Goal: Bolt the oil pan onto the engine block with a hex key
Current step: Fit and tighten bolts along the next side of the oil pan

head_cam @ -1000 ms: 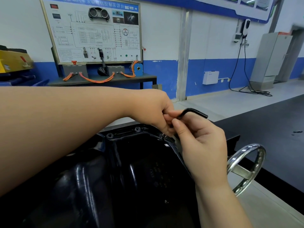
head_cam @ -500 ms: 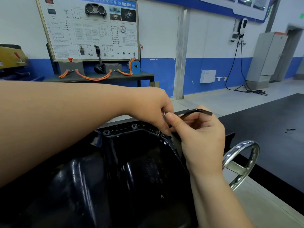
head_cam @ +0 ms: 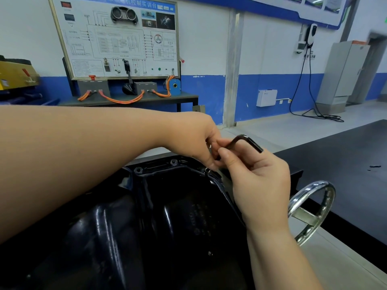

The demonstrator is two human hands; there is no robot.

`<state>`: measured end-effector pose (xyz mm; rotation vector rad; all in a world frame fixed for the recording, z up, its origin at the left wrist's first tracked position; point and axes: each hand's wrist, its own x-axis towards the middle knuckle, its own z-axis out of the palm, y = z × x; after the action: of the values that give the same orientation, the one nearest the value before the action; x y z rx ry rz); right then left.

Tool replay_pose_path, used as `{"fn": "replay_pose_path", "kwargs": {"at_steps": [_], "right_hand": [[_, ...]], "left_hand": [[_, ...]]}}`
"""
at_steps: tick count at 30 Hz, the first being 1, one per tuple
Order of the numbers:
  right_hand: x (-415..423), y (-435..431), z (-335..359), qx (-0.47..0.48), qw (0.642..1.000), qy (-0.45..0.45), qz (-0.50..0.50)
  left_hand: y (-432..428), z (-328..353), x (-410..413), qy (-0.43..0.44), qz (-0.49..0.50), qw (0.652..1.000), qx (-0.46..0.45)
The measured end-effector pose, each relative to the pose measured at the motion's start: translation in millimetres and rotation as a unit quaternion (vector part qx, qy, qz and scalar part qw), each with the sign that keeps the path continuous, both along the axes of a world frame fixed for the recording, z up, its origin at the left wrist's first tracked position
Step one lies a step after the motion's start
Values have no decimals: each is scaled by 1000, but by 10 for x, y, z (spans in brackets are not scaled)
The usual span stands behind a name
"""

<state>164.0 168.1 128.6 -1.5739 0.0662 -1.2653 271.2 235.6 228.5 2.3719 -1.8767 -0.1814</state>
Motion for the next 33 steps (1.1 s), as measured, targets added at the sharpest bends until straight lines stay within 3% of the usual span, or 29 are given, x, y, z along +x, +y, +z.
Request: {"fn": "replay_pose_path", "kwargs": {"at_steps": [14, 23, 33], "right_hand": [[-9, -21, 10, 36, 997, 1, -70], [-30, 36, 6, -13, 1000, 9, 27], [-18, 11, 21, 9, 1000, -18, -19]], "left_hand": [[-34, -11, -26, -37, -3, 999, 3], [-8, 10, -12, -22, 11, 1000, -13], [9, 10, -39, -4, 3, 1000, 2]]}}
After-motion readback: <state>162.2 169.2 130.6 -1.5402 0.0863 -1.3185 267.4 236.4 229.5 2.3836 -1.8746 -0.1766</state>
